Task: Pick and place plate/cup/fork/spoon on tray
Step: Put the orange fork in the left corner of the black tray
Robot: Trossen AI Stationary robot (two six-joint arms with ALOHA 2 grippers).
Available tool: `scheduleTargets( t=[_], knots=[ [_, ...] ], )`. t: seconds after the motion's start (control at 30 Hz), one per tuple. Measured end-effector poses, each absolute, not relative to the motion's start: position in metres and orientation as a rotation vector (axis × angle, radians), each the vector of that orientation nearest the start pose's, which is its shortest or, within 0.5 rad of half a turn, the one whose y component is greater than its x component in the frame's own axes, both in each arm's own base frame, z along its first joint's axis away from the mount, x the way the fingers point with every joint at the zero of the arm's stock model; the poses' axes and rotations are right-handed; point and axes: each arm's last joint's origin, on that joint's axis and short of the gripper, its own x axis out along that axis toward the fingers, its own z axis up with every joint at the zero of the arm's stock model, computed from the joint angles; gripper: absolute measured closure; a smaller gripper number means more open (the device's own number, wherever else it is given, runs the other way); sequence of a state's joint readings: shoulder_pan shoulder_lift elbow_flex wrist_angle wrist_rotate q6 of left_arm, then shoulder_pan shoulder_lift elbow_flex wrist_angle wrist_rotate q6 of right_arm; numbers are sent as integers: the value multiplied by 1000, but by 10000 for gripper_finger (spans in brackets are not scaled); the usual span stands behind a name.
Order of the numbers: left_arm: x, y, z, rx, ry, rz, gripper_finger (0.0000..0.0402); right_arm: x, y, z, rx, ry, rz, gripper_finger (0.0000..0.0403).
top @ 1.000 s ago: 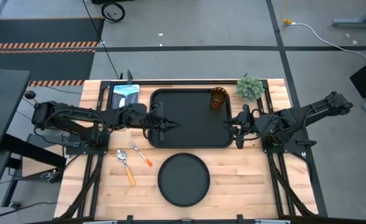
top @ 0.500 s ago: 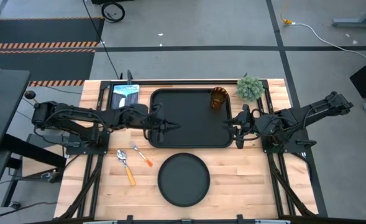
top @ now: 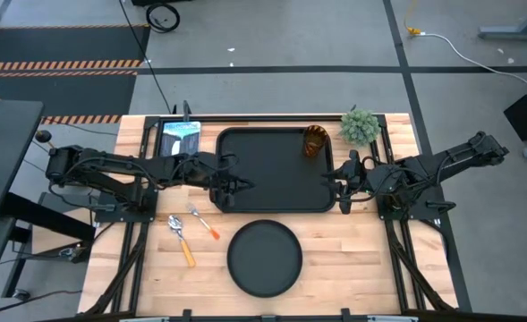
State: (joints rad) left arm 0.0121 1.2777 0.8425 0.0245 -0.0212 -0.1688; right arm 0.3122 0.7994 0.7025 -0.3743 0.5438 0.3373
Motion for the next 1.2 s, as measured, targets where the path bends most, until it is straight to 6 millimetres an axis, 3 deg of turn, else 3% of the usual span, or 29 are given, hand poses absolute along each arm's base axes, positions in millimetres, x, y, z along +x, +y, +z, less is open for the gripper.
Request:
scheduleTargets(
  t=[0.2,0.57,0.83,1.07,1.2],
  knots=[
    [289,3,255,-105,452,53,390,165,37,287,136,383,-295,287],
    [319,4,208,-98,544,84,390,165,38,287,138,378,-295,287],
    [318,-4,220,-208,477,60,390,165,38,289,146,362,-292,287],
    [303,-18,221,-352,608,13,390,166,38,291,158,337,-288,287],
    [290,-40,225,-410,676,9,390,167,38,292,160,334,-288,287]
  ],
)
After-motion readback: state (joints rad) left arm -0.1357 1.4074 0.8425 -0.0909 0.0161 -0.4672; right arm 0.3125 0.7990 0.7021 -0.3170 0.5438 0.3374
